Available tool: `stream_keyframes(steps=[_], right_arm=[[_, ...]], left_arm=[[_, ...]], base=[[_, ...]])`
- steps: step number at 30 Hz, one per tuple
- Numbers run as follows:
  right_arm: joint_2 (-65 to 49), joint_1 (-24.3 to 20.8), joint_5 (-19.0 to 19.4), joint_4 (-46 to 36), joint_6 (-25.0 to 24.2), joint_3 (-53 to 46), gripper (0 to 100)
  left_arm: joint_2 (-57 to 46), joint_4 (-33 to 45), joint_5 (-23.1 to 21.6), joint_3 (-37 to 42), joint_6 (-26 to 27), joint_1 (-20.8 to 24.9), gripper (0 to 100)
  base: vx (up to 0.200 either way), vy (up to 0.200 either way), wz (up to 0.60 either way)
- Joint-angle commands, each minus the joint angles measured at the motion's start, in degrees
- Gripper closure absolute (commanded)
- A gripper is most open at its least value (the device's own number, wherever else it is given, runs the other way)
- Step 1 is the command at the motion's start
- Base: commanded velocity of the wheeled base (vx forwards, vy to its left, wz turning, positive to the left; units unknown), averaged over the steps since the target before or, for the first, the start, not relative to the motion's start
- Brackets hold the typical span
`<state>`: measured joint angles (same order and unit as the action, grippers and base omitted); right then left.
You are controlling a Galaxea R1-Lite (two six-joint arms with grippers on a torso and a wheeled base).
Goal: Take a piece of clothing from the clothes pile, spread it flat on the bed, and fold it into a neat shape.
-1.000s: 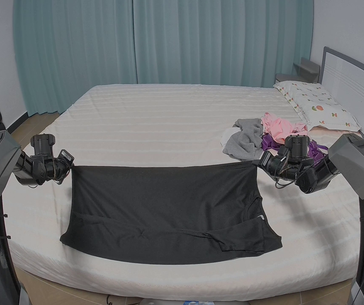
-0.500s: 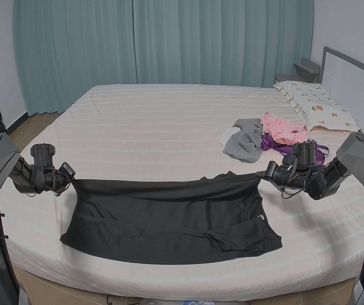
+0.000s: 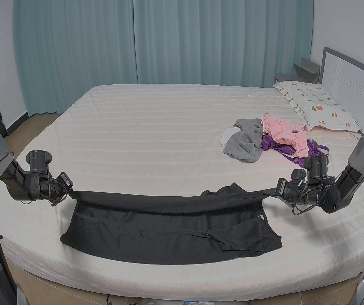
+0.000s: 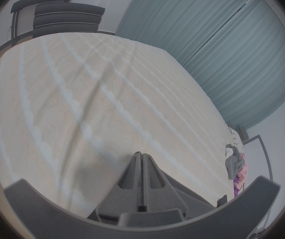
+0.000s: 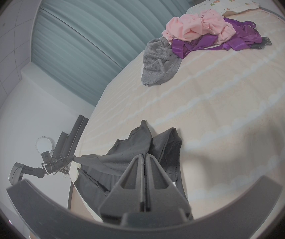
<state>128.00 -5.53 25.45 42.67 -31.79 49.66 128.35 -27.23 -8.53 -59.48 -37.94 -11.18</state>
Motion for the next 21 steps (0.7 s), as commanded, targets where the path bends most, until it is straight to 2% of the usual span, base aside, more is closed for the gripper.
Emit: stream_keyframes(steps=[1, 6, 11, 21], right_arm=[[-0.82, 0.09, 0.12, 1.89, 0.33, -3.61, 100], [-0.65, 0.0, 0.12, 3.21, 0.33, -6.51, 100], [-0.65, -0.09, 0.91, 3.3, 2.61, -9.32, 100], [0.58, -0.71, 0.83, 3.21, 5.16, -11.26, 100]], left_arm=[[-1.35, -0.1, 0.01, 2.88, 0.76, -0.07, 100], [-1.0, -2.12, -0.08, 6.74, 2.96, -0.33, 100], [-0.03, -5.29, -0.17, 9.64, 5.24, -0.77, 100], [0.49, -5.37, -0.17, 11.23, 5.51, -0.77, 100]], base=[[0.0, 0.0, 0.0], [0.0, 0.0, 0.0], [0.0, 0.0, 0.0], [0.0, 0.0, 0.0]])
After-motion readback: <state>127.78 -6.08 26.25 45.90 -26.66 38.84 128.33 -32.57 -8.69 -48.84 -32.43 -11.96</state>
